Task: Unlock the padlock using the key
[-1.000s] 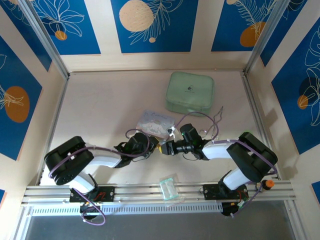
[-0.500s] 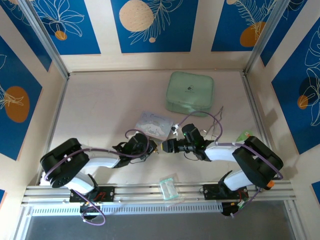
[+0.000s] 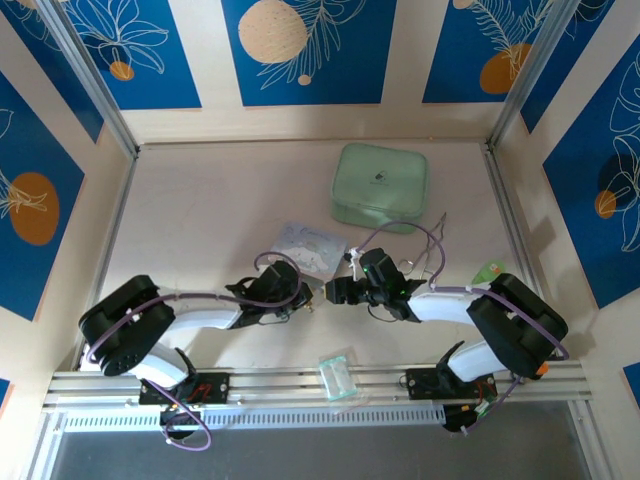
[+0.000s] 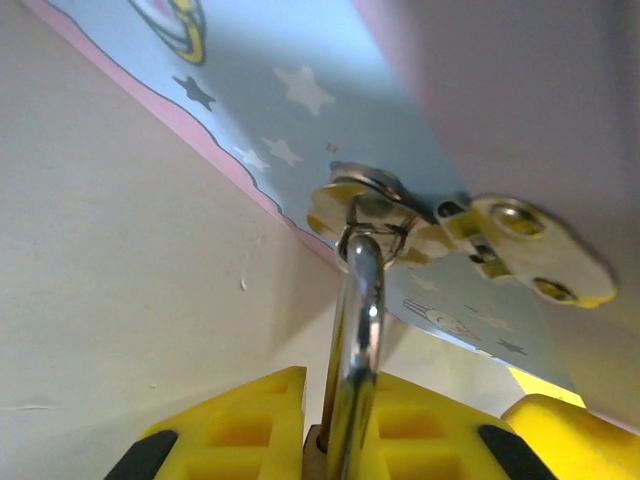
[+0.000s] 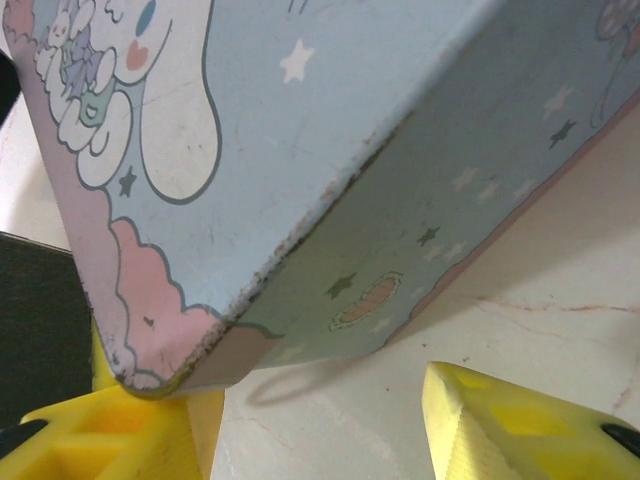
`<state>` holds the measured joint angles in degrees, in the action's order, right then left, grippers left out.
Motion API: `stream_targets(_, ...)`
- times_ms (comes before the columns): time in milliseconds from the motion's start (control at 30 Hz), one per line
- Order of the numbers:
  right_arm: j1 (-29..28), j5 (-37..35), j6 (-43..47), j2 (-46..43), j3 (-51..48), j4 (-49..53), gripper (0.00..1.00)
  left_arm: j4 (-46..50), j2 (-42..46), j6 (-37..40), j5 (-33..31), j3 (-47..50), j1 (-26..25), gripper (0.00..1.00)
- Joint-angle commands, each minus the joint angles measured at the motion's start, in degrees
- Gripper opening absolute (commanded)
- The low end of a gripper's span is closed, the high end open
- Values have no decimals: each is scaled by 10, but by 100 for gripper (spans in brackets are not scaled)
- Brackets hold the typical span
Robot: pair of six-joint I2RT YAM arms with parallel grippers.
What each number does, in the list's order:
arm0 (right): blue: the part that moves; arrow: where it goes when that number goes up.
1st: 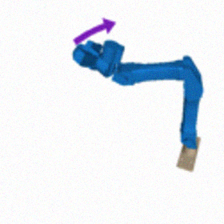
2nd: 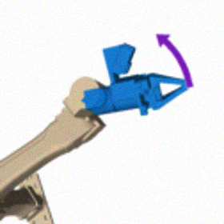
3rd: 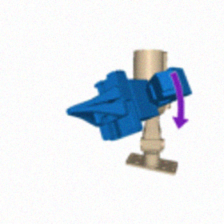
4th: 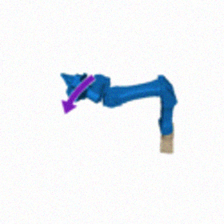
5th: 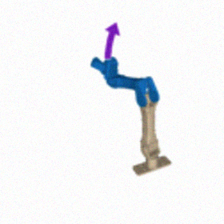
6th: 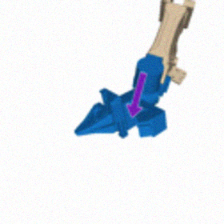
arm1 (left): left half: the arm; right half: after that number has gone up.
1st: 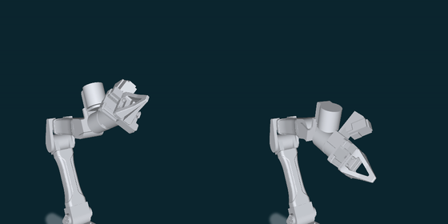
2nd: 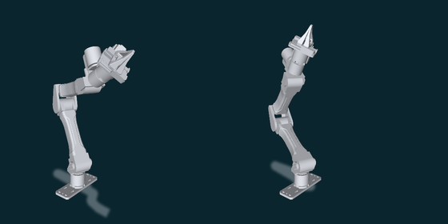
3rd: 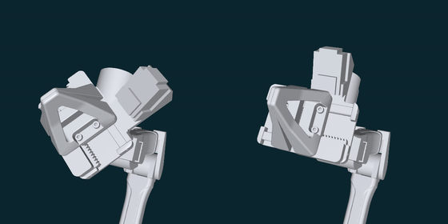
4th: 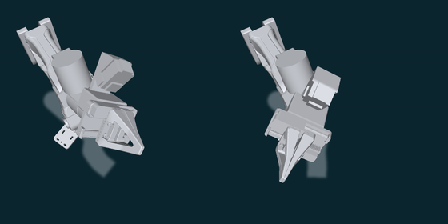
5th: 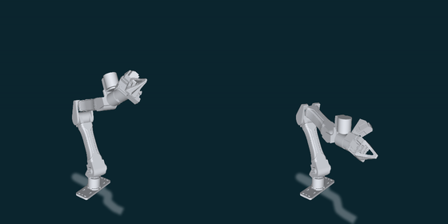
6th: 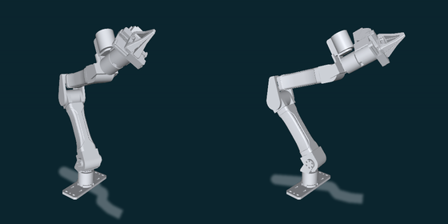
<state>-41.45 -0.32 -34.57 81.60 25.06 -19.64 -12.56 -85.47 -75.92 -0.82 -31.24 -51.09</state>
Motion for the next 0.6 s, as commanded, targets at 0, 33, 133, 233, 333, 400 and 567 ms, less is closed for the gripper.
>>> stream_targets(0,-6,-28,-14,8,13,4,55,78,16,50,8,-21,8,0)
stream_targets(33,-5,-35,-20,11,13,3,55,89,17,60,9,-26,8,0)
stream_targets(133,-5,-54,-34,15,15,-3,54,111,20,78,12,-33,8,0)
stream_targets(233,-5,-80,-46,19,18,-6,54,144,29,102,8,-42,10,0)
stream_targets(333,-4,-92,-53,24,22,-10,54,197,35,141,0,-59,14,0)
stream_targets(400,-5,-95,-56,28,25,-14,54,240,32,168,-14,-75,15,0)
stream_targets(567,-15,-105,-55,40,42,-15,55,305,7,209,-41,-103,15,0)
